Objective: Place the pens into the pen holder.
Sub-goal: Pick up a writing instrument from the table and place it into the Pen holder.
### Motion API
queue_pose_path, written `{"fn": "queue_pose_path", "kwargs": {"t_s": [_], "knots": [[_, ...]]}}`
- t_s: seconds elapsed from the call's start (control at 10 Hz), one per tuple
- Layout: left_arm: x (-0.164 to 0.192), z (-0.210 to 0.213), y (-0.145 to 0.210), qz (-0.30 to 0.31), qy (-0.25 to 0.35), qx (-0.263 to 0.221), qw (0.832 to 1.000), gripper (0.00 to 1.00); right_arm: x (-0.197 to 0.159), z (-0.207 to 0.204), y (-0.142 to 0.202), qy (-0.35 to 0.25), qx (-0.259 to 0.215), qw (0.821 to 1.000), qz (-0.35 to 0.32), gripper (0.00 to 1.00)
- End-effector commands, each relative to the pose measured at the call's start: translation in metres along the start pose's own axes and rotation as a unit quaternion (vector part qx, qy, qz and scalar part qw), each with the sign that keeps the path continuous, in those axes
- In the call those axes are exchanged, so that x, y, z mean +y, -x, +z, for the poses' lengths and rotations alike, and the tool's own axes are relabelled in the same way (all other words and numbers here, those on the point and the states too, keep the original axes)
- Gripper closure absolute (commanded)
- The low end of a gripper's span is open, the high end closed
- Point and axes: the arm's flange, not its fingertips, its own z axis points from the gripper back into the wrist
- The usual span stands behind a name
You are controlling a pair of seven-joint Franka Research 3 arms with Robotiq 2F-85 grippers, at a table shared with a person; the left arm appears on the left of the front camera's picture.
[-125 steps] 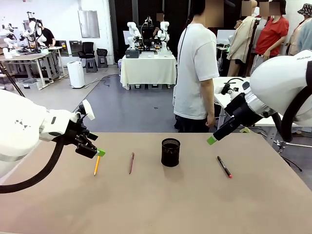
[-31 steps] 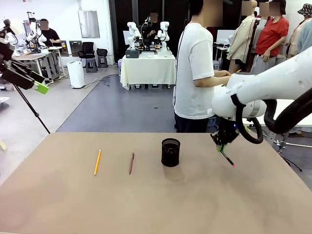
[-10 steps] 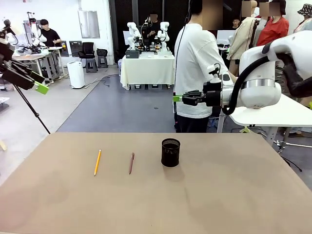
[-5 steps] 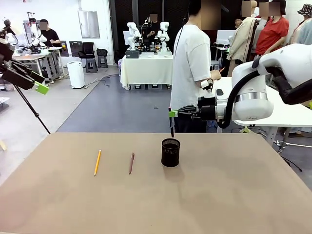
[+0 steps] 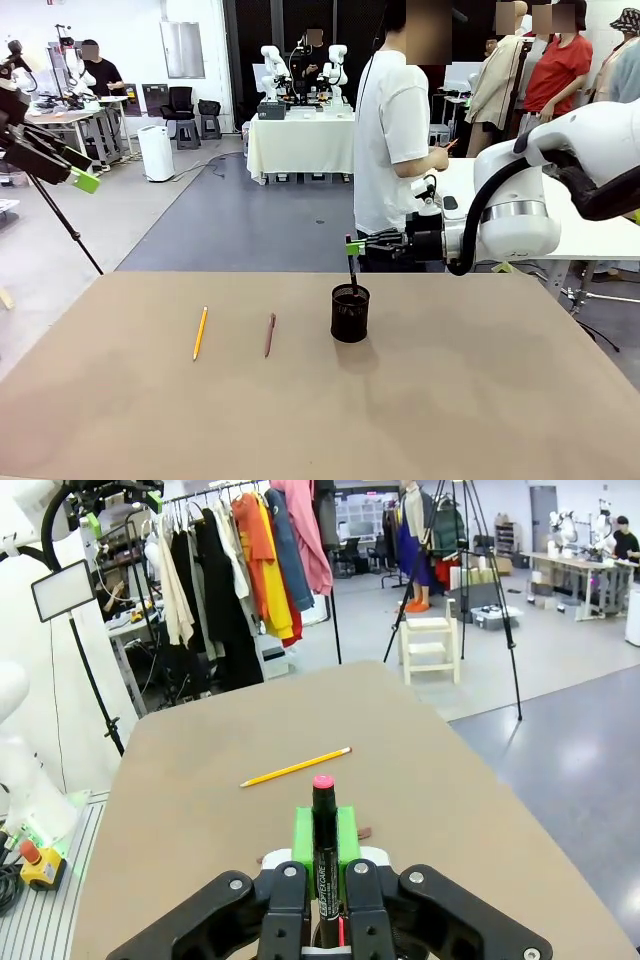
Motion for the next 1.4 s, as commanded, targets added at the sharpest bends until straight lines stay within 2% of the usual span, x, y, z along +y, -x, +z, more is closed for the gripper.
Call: {"fn": "queue_pose_path", "kwargs": {"t_s": [0.0, 0.2, 0.3, 0.8, 1.1, 1.3], "knots": [[-0.001, 0.000, -0.002, 0.006, -0.002, -0.004, 1.000, 0.00, 0.002, -0.002, 0.006, 0.010, -0.005, 1.000, 0.024, 1.00], [-0.001, 0.000, -0.002, 0.006, -0.002, -0.004, 1.000, 0.00, 0.000, -0.002, 0.009, 0.021, -0.002, 0.999, 0.041, 1.00], [-0.001, 0.000, -0.002, 0.006, -0.002, -0.004, 1.000, 0.00, -0.001, -0.003, 0.010, 0.023, 0.001, 0.999, 0.047, 0.95], [-0.001, 0.000, -0.002, 0.006, -0.002, -0.004, 1.000, 0.00, -0.003, 0.001, 0.007, 0.034, -0.001, 0.997, 0.076, 0.02], [-0.001, 0.000, -0.002, 0.006, -0.002, -0.004, 1.000, 0.00, 0.001, 0.017, -0.015, 0.033, 0.002, 0.997, 0.077, 0.00], [-0.001, 0.000, -0.002, 0.006, -0.002, -0.004, 1.000, 0.00, 0.011, 0.033, -0.034, 0.022, 0.039, 0.997, 0.061, 0.00]]}}
